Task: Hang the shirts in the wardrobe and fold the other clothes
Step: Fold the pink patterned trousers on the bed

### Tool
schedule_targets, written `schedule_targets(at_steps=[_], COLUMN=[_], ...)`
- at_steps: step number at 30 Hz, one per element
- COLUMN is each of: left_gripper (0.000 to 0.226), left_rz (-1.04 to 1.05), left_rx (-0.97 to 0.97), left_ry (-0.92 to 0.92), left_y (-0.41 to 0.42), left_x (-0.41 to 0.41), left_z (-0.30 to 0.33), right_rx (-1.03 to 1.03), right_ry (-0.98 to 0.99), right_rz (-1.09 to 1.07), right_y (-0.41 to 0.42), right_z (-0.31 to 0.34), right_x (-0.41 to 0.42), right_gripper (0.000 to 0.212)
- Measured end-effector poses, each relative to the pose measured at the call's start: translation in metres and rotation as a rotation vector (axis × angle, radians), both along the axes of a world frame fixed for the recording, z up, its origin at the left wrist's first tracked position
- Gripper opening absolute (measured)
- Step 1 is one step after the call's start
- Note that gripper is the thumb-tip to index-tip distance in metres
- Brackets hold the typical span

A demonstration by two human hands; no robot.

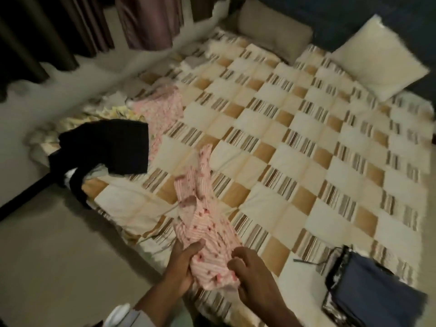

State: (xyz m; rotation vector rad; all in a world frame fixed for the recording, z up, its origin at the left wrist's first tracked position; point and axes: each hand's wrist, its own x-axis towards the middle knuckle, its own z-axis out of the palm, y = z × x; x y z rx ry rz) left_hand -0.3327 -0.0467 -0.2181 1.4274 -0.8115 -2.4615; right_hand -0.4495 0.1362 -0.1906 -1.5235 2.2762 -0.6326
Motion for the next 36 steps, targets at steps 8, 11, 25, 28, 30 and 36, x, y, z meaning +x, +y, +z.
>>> schedule_targets(at_steps=[8,11,25,28,30,36], left_gripper=[0.087,0.103,0.077,0.029,0.019,0.03], left_rz=[-0.143,-0.189,-0.113,-0.247,-0.235,-0.183], left_rx=[-0.359,-0.529,-0.888,-0.869,-0.915,-0.804], left_ry=[0.143,0.211,0.311,0.277,0.221,0.196], left_y=[-0.017,-0.024,-0.026,-0.015,-0.011,-0.015], left_x=[-0.051,-0.067,-0.088,-0.094,-0.098,-0.089], left_z=[0.132,0.167,0.271,0.285,0.285,0.288], right_rx=[-0.02,-0.304,-0.656,-0.568,-0.541,-0.522], right_ry=[-0.217,-0.246,-0.792,-0.696,-0.694,-0.643], right_rz=[-0.169,-0.425,-0.433,-0.349,-0.315,-0.204], right_y=[0.011,-0.014,-0.109,-0.116,-0.117,-0.111], right_z=[0.09,0.123,0.249,0.247,0.245,0.248], right_x=[-0.019,-0.043,-0.076,-0.068,-0.063,-0.062], right_gripper=[0.037,0.041,0.02,0.011,0.01,0.018])
